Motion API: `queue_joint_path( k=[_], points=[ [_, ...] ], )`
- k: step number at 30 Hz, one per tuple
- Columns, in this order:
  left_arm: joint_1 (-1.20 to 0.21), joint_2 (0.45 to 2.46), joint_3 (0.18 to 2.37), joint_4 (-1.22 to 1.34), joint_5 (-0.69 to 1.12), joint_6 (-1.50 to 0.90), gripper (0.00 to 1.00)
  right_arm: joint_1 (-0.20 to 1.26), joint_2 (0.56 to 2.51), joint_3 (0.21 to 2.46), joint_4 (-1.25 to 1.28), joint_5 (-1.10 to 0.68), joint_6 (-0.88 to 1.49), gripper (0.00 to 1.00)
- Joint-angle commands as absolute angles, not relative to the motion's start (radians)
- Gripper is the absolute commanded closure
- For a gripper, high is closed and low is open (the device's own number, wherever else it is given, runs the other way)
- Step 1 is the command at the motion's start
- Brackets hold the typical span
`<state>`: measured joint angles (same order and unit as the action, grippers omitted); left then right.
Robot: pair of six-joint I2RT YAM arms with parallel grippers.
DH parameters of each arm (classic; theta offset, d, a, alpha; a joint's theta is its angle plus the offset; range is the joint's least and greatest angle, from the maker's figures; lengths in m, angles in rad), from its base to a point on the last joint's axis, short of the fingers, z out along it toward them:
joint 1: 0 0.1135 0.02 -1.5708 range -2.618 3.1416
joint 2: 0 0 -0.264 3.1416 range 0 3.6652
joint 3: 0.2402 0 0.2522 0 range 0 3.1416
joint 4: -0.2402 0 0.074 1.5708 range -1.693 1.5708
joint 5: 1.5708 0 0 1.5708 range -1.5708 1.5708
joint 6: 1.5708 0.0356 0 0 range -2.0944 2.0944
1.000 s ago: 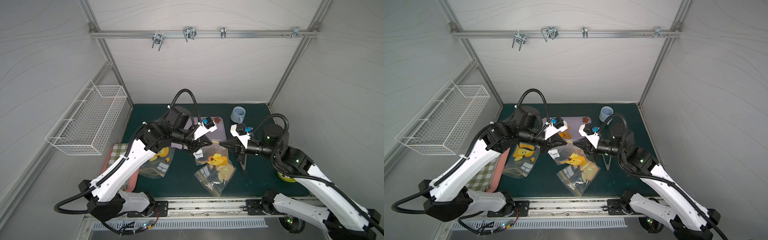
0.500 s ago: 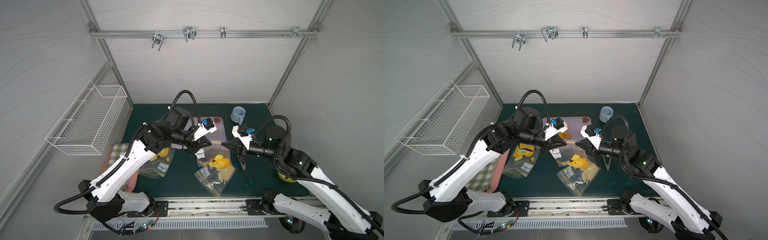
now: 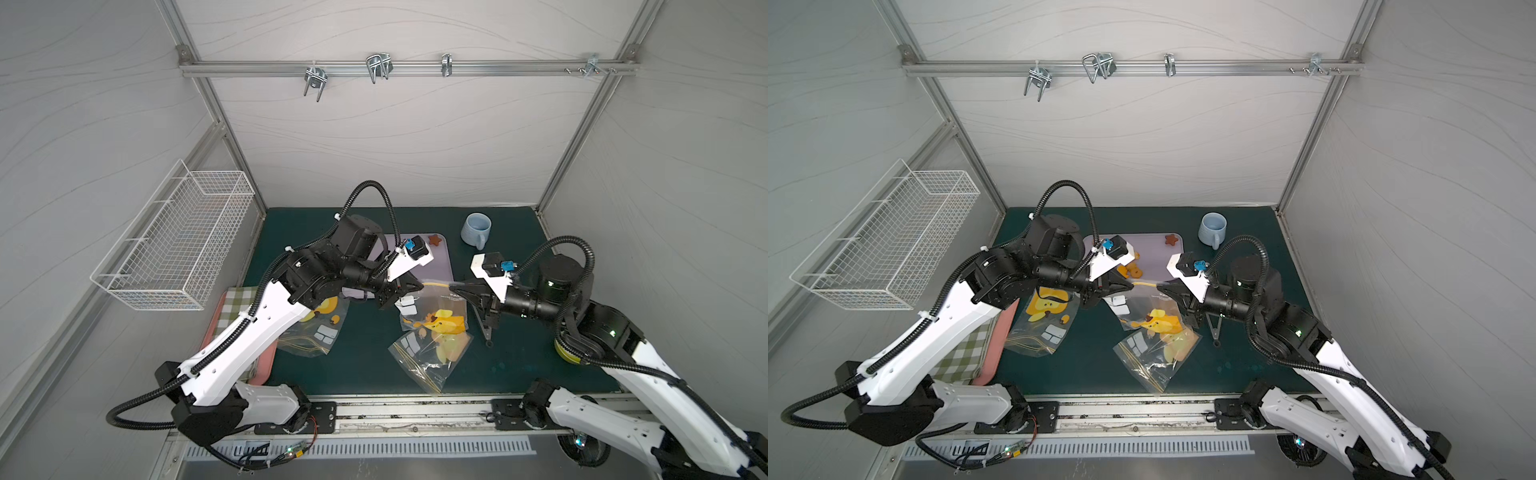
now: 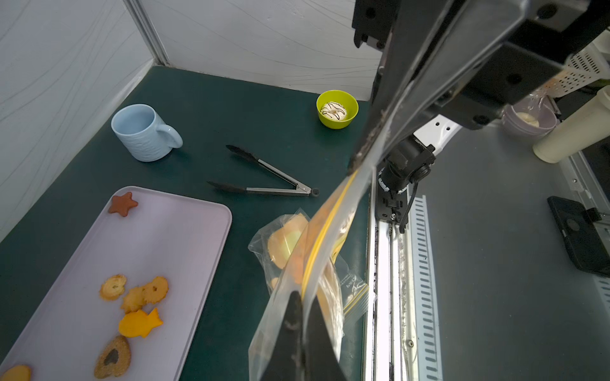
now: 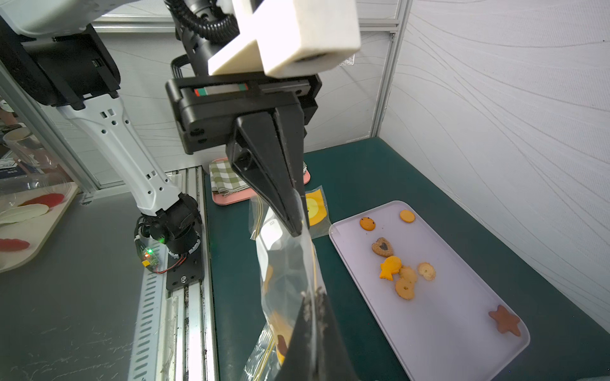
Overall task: Put the cookies into a resealable bag to prevent moisture
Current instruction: Close the ziploc bag.
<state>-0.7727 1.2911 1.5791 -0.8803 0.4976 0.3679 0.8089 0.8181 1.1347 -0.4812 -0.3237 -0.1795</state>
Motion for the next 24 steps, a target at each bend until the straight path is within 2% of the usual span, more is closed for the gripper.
queue_joint_path(
  k=[1, 2, 4, 5, 6, 7, 8, 10, 11, 12, 13, 14, 15, 16, 17, 18, 19, 21, 22, 23, 24],
  points=[
    [-0.766, 1.273, 1.581, -0.871, 0.476, 0.390, 0.97, 0.803, 0.790, 1.129, -0.472, -0.305, -0.204, 1.00],
    [-0.766, 1.274, 1.582, -0.873, 0.478, 0.390, 1.00, 0.803, 0.784, 1.126, -0.468, -0.297, -0.203, 1.00],
    [-0.766, 1.274, 1.579, -0.874, 0.483, 0.391, 1.00, 0.804, 0.771, 1.120, -0.459, -0.284, -0.201, 1.00],
    [-0.767, 1.273, 1.578, -0.870, 0.479, 0.388, 0.85, 0.802, 0.765, 1.118, -0.457, -0.276, -0.201, 1.00],
    [-0.766, 1.276, 1.581, -0.869, 0.477, 0.386, 0.86, 0.803, 0.760, 1.117, -0.455, -0.271, -0.200, 1.00],
    [-0.767, 1.276, 1.581, -0.874, 0.477, 0.390, 0.98, 0.803, 0.754, 1.117, -0.456, -0.265, -0.201, 1.00],
    [-0.766, 1.279, 1.582, -0.871, 0.469, 0.386, 1.00, 0.802, 0.750, 1.117, -0.456, -0.259, -0.201, 1.00],
    [-0.766, 1.278, 1.580, -0.869, 0.469, 0.385, 1.00, 0.802, 0.745, 1.115, -0.458, -0.249, -0.202, 1.00],
    [-0.766, 1.278, 1.580, -0.862, 0.461, 0.379, 0.90, 0.803, 0.743, 1.115, -0.459, -0.245, -0.202, 1.00],
    [-0.765, 1.277, 1.579, -0.861, 0.457, 0.378, 0.87, 0.803, 0.743, 1.116, -0.460, -0.244, -0.202, 1.00],
    [-0.767, 1.278, 1.581, -0.866, 0.458, 0.384, 0.96, 0.803, 0.742, 1.117, -0.459, -0.244, -0.204, 1.00],
    [-0.766, 1.277, 1.580, -0.864, 0.458, 0.383, 1.00, 0.803, 0.741, 1.117, -0.459, -0.243, -0.204, 1.00],
    [-0.765, 1.275, 1.579, -0.861, 0.456, 0.381, 0.94, 0.803, 0.739, 1.117, -0.460, -0.242, -0.204, 1.00],
    [-0.767, 1.274, 1.577, -0.859, 0.458, 0.381, 0.78, 0.802, 0.739, 1.118, -0.460, -0.239, -0.204, 1.00],
    [-0.767, 1.274, 1.577, -0.859, 0.459, 0.383, 0.73, 0.802, 0.739, 1.118, -0.459, -0.238, -0.204, 1.00],
    [-0.765, 1.275, 1.579, -0.861, 0.459, 0.383, 0.84, 0.803, 0.736, 1.119, -0.460, -0.238, -0.204, 1.00],
    [-0.766, 1.275, 1.579, -0.863, 0.458, 0.386, 1.00, 0.802, 0.735, 1.120, -0.460, -0.237, -0.204, 1.00],
    [-0.765, 1.275, 1.577, -0.863, 0.460, 0.387, 1.00, 0.803, 0.733, 1.121, -0.461, -0.232, -0.206, 1.00],
    [-0.765, 1.277, 1.577, -0.860, 0.453, 0.383, 0.90, 0.802, 0.733, 1.121, -0.463, -0.227, -0.207, 1.00],
    [-0.765, 1.278, 1.577, -0.855, 0.445, 0.380, 0.92, 0.803, 0.731, 1.121, -0.465, -0.223, -0.209, 1.00],
    [-0.765, 1.277, 1.579, -0.859, 0.445, 0.381, 1.00, 0.803, 0.731, 1.121, -0.466, -0.221, -0.209, 1.00]
  ],
)
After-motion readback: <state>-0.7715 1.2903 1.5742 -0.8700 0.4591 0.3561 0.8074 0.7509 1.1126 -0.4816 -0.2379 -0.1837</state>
